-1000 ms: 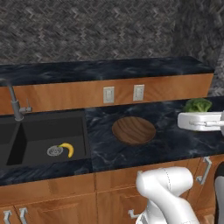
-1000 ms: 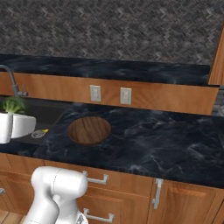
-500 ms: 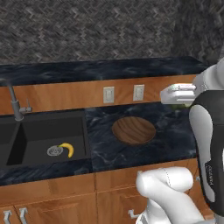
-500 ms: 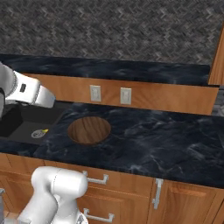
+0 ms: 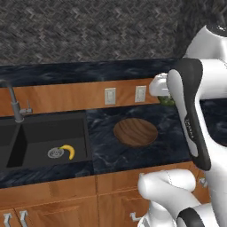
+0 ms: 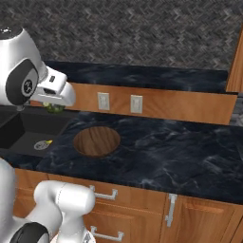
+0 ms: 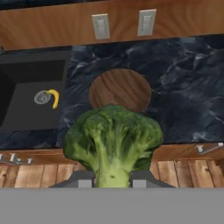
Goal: Pick the broccolis from the cabinet and place them in one bowl. Pick the banana from the sink and place it in the other bowl.
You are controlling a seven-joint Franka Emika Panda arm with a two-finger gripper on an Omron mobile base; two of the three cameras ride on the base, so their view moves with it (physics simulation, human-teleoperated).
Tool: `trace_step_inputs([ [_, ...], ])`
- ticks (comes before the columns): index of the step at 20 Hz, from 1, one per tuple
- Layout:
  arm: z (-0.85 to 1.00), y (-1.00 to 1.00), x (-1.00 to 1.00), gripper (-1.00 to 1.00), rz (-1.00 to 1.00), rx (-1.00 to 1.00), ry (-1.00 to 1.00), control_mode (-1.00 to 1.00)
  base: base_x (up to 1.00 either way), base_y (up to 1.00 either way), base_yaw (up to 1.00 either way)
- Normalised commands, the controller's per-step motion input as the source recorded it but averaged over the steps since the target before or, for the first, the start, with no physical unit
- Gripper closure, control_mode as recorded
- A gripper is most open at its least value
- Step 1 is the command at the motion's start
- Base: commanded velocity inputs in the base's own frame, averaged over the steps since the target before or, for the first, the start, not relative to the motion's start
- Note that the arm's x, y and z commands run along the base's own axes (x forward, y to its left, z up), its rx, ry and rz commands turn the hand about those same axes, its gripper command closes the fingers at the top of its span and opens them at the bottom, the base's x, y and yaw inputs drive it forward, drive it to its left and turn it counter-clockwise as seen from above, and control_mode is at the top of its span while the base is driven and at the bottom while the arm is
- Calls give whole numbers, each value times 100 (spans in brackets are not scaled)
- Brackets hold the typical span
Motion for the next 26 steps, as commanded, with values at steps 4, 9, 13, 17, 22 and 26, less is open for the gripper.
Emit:
trace_step_inputs([
  [4, -61, 0, 99, 100, 0, -3, 23, -100, 0, 0, 0],
  [9, -32, 0, 66, 100, 2, -1, 2, -100, 0, 0, 0],
  [13, -51, -2, 58, 100, 0, 0, 0, -100, 0, 0, 0],
  [17, -43, -8, 32, 100, 0, -3, 0, -100, 0, 0, 0],
  [22, -20, -6, 34, 100, 0, -2, -5, -100, 0, 0, 0],
  [26, -34, 0, 19, 100, 0, 0, -17, -100, 0, 0, 0],
])
